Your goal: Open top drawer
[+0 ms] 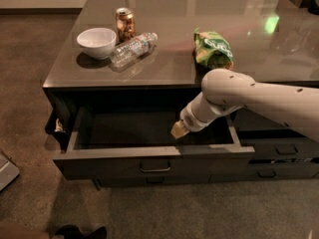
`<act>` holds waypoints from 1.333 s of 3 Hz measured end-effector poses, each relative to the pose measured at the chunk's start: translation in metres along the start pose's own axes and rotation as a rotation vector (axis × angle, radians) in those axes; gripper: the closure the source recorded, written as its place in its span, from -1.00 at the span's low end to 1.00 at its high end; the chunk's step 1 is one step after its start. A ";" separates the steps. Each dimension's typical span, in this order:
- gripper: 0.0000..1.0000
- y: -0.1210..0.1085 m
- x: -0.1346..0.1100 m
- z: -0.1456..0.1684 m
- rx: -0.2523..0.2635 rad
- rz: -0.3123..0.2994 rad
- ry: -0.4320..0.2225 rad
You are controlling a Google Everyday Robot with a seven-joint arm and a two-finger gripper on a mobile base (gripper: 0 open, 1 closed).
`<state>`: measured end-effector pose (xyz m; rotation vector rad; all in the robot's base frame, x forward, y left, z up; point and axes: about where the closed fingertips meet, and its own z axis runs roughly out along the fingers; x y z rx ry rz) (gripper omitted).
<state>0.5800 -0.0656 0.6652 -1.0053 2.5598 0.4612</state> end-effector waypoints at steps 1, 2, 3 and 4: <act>0.63 0.004 0.001 -0.002 -0.012 -0.104 0.049; 0.16 0.009 0.005 0.000 -0.051 -0.168 0.117; -0.30 0.015 0.010 0.001 -0.096 -0.201 0.183; -0.77 0.023 0.016 0.001 -0.146 -0.226 0.238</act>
Offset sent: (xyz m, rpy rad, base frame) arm -0.0175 0.0021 -0.0009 -0.1240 0.0980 0.2934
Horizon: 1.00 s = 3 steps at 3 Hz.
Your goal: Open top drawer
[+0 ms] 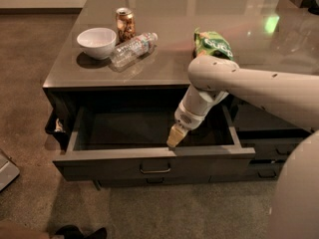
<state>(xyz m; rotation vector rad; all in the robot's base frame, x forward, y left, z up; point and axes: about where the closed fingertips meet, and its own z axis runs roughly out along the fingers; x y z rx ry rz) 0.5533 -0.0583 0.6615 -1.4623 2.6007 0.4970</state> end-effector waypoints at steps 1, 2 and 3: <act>-1.00 0.003 0.001 0.002 -0.020 -0.006 0.015; -1.00 0.013 0.005 0.003 -0.061 -0.014 0.041; -1.00 0.019 0.008 0.002 -0.086 -0.016 0.055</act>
Offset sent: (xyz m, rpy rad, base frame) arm -0.0266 0.0031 0.0005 -0.0013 0.1222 0.0687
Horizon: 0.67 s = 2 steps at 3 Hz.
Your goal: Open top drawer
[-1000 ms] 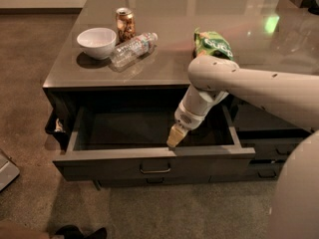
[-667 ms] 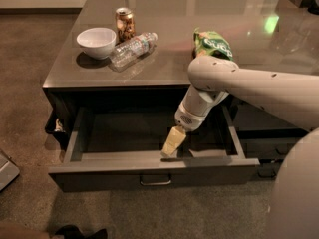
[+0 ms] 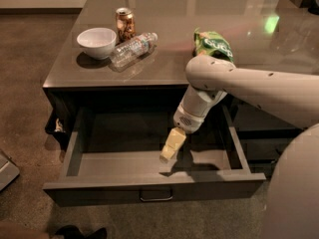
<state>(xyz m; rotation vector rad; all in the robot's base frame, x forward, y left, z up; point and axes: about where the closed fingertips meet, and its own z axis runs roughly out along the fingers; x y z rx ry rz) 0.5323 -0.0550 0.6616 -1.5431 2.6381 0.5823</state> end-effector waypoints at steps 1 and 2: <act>-0.93 0.007 0.002 -0.006 0.000 0.009 -0.030; -0.47 0.004 -0.001 -0.015 0.052 0.029 -0.105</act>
Offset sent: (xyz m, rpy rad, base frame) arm 0.0095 -0.0064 0.0296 0.1024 -0.1729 -0.1406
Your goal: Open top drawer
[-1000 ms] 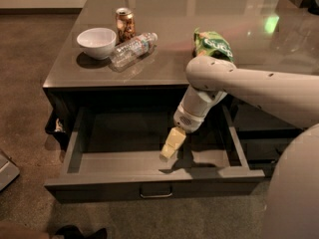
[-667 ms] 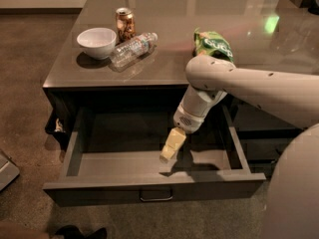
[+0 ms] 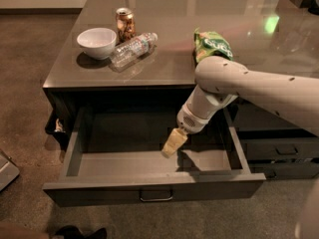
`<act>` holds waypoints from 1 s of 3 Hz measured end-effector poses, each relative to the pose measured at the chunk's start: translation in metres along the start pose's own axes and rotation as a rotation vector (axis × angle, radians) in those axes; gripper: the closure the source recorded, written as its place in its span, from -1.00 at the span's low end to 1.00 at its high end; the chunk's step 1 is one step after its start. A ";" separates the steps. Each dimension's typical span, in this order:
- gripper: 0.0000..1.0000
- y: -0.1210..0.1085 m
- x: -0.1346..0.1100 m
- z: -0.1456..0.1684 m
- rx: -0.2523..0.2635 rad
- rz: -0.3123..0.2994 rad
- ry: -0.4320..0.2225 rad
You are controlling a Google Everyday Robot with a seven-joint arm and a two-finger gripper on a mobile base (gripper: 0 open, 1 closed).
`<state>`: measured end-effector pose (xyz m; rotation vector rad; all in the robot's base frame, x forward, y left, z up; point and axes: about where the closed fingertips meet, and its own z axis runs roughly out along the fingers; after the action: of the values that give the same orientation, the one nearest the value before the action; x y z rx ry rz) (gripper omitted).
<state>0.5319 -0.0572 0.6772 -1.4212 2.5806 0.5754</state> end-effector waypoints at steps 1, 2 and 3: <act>-0.01 0.002 0.003 -0.007 0.070 0.066 -0.105; 0.46 0.005 0.008 -0.005 0.124 0.112 -0.168; 0.92 0.005 0.009 -0.005 0.125 0.114 -0.169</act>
Offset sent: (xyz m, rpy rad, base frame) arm -0.0152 -0.0134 0.0021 0.0904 -0.2000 -0.2821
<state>0.5234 -0.0636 0.6807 -1.1419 2.5256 0.5142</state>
